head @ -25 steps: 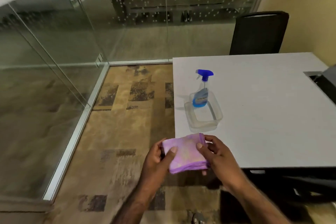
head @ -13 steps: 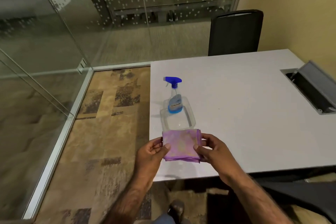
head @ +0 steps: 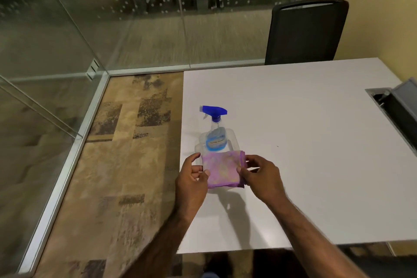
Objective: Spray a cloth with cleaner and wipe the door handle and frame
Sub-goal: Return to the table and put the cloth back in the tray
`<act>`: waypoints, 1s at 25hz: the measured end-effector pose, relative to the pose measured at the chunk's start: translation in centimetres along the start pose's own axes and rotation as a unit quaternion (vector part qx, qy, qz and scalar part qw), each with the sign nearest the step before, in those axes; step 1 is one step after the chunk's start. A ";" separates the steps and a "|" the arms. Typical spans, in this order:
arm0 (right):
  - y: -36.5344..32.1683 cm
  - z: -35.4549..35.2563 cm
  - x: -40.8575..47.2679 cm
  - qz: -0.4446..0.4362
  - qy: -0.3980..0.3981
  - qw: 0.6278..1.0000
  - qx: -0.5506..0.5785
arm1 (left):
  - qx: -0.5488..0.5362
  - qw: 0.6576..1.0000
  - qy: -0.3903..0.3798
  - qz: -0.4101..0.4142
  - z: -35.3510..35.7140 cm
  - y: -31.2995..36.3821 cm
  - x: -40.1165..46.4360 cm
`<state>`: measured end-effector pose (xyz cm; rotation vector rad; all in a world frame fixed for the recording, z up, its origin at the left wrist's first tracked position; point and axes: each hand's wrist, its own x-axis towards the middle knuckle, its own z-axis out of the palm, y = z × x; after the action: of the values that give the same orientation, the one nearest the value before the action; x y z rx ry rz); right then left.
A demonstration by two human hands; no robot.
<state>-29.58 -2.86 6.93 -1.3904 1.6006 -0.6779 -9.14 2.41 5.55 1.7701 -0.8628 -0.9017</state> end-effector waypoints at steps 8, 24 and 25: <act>1.4 3.0 6.8 0.020 -0.016 0.992 -0.123 | 0.169 0.985 -0.041 -0.004 3.1 -4.2 6.8; 1.1 5.5 10.5 0.013 -0.095 0.950 -0.297 | 0.501 0.844 -0.116 0.155 4.1 -3.8 9.4; 1.0 5.7 10.6 0.014 -0.099 0.946 -0.309 | 0.506 0.839 -0.122 0.158 4.1 -3.8 9.5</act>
<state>-24.90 -12.07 0.64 -1.8061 1.7367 0.0065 -7.50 -6.18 -1.08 2.2718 -1.9948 -0.4421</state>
